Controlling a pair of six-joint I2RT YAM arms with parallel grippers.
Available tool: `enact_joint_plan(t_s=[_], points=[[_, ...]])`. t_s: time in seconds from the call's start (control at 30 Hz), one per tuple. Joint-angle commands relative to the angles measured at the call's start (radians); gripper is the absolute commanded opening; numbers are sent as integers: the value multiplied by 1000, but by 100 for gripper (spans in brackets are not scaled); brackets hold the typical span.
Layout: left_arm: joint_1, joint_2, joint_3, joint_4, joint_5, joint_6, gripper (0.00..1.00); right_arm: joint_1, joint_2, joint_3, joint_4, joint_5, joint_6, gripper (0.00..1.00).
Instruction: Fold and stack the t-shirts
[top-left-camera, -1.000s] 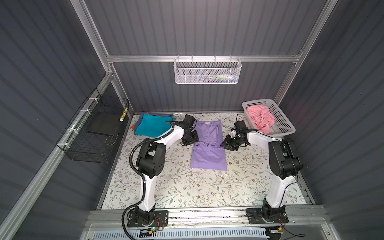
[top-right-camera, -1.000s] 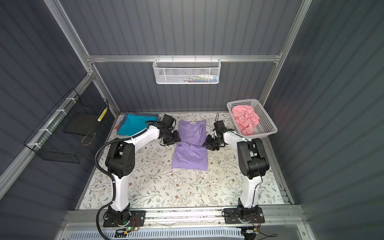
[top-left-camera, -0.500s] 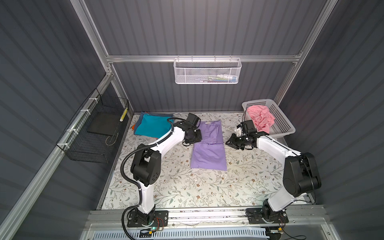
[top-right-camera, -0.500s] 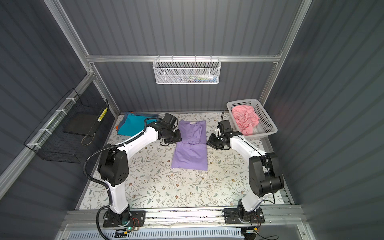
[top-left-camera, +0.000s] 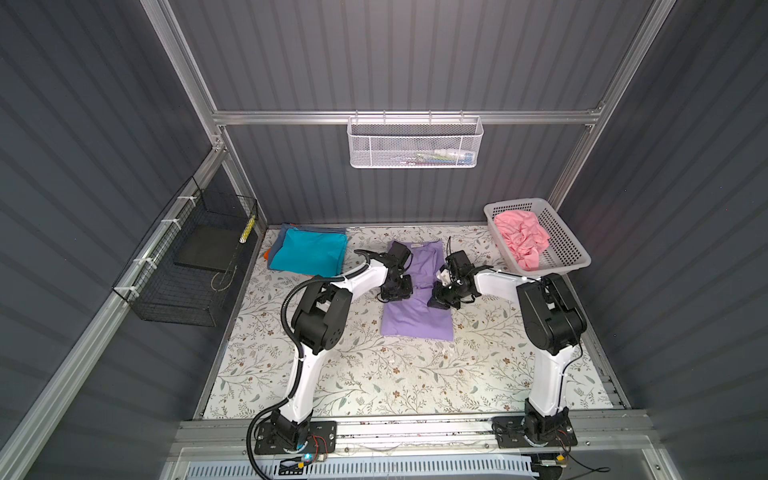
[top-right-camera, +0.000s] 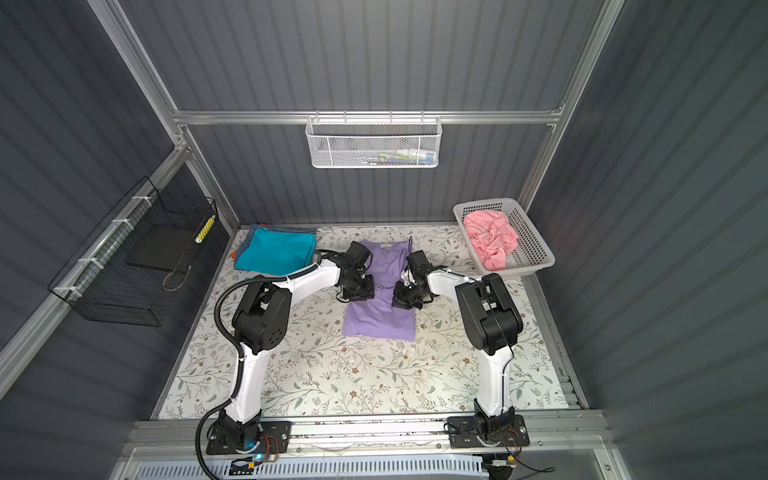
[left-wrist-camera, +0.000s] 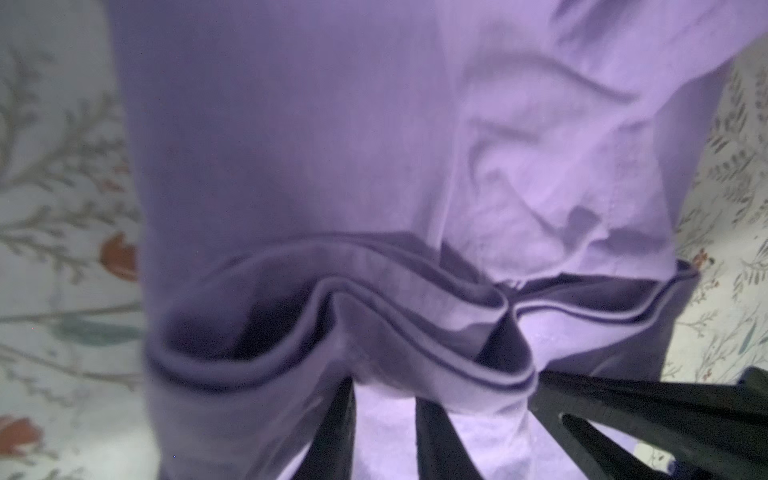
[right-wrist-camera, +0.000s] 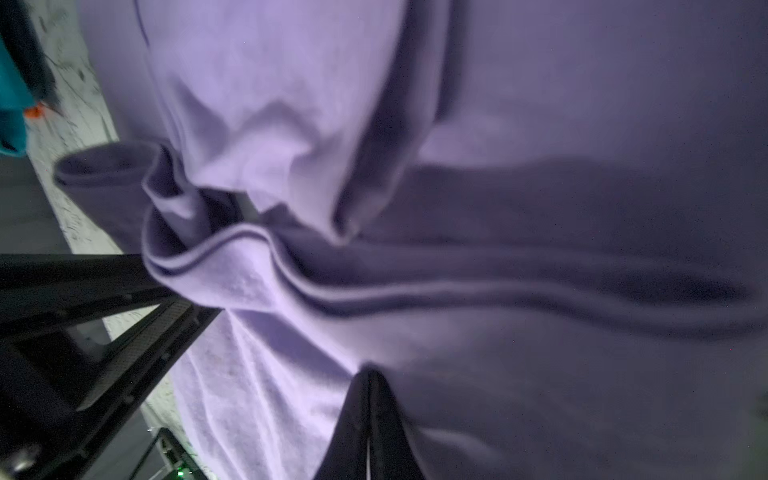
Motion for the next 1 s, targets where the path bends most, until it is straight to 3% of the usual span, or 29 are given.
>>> enact_joint_plan(t_s=[0.0, 0.1, 0.4, 0.63, 0.8, 0.97], points=[[47, 38, 32, -26, 18, 41, 27, -81, 15, 30, 40, -48, 24, 12], [68, 28, 23, -32, 30, 46, 26, -109, -28, 22, 42, -60, 14, 14], [70, -199, -73, -26, -5, 52, 32, -112, -410, -221, 44, 133, -58, 22], [67, -461, -370, 96, -34, 16, 38, -109, -755, -493, 114, 251, -68, 32], [67, -546, -546, 189, -17, -30, 40, -96, -847, -571, 93, 223, -69, 32], [16, -555, -633, 263, -13, -85, 37, -5, -872, -641, 128, 257, -12, 33]])
